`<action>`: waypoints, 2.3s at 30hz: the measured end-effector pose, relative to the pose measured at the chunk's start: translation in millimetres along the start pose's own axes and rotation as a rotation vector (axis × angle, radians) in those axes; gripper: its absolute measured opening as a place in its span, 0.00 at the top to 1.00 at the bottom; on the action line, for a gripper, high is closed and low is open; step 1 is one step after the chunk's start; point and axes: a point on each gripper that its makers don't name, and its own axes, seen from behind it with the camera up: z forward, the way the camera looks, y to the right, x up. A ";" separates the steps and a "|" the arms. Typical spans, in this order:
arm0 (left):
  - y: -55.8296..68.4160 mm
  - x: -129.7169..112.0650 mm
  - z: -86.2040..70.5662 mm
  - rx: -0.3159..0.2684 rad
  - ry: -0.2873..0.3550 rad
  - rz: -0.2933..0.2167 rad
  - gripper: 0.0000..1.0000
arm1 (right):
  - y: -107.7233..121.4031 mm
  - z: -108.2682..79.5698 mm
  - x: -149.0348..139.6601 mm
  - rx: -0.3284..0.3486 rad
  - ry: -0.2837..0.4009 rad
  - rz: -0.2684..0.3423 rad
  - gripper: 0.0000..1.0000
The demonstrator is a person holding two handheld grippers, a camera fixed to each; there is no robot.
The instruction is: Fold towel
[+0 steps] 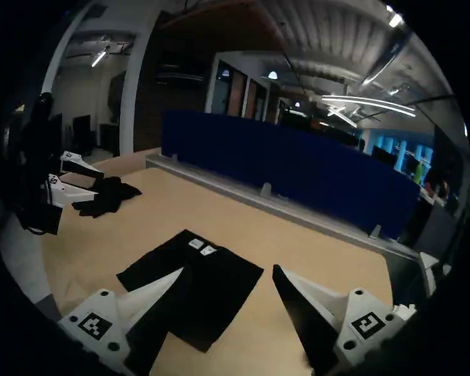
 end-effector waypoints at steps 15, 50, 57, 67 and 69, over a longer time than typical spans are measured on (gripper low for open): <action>32.0 -95.7 28.5 -0.087 -0.167 0.023 0.08 | -19.4 39.2 -93.0 0.039 -0.131 -0.005 0.00; 73.9 -205.8 61.8 -0.168 -0.429 -0.012 0.26 | -56.9 54.8 -240.6 0.142 -0.409 0.039 0.42; 80.2 -205.6 63.5 -0.178 -0.428 0.001 0.42 | -63.1 56.9 -238.9 0.159 -0.403 0.047 0.55; 84.1 -204.7 61.3 -0.177 -0.438 0.014 0.79 | -64.6 58.2 -236.4 0.156 -0.401 0.071 0.86; 81.4 -204.2 60.9 -0.161 -0.445 0.012 0.88 | -65.5 58.4 -236.2 0.158 -0.401 0.076 0.86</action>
